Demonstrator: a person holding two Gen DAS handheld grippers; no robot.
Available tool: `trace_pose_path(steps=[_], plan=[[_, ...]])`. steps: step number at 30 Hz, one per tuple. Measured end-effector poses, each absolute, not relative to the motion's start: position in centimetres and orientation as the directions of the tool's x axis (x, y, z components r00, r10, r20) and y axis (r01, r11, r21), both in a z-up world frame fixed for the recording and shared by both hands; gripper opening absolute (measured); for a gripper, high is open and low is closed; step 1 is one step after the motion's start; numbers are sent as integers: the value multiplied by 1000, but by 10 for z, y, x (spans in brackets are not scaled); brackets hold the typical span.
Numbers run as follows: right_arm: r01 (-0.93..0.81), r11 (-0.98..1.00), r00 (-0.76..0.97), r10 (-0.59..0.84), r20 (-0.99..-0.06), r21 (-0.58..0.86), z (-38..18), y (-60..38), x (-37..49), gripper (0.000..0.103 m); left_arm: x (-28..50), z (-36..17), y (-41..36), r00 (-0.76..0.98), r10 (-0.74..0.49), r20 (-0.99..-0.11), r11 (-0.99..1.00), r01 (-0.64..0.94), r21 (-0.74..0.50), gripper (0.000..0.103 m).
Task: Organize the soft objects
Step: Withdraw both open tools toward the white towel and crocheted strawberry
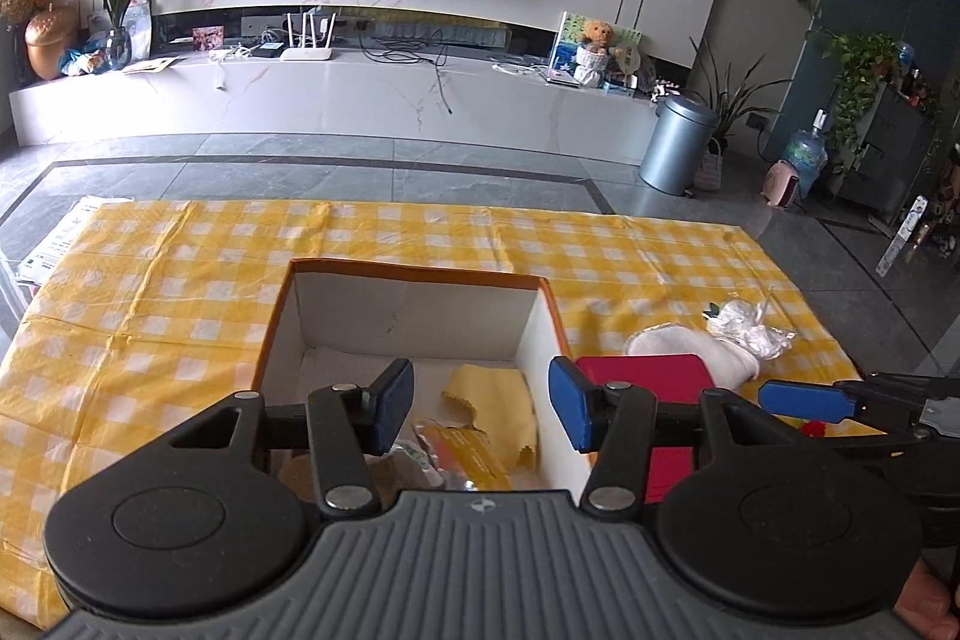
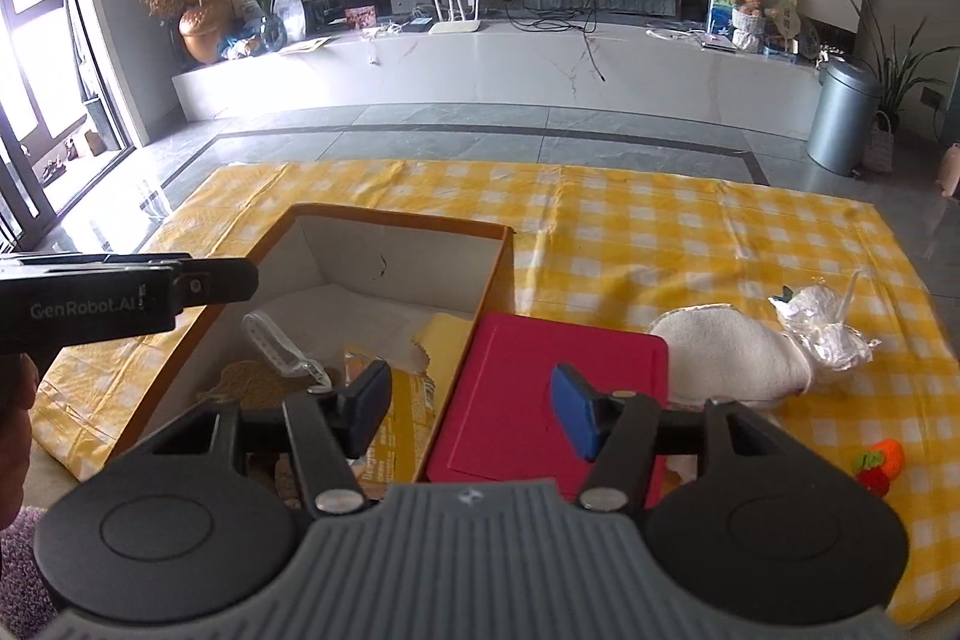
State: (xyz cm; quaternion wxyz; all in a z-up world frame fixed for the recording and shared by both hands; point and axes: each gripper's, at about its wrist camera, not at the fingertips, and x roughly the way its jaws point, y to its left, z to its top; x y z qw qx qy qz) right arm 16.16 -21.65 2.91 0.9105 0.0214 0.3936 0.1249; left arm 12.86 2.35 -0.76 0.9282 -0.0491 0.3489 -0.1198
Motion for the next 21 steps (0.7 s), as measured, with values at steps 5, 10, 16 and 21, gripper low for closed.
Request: trace_pose_path(steps=[5,10,16,21], plan=[[-119,983,694,183,-696,140,31,-256,133,59,105,-6,-11,703,-323,-634,946,262,-191,60],[-4,987,696,119,-708,162,20,-301,112,59,97,-13,-47,657,-393,-643,916,338,-215,60],[111,980,685,44,-727,164,1,-347,96,58,100,-25,-89,606,-436,-666,887,413,-205,59],[161,975,666,7,-746,152,-15,-373,96,56,111,-35,-115,554,-455,-697,863,466,-193,59]])
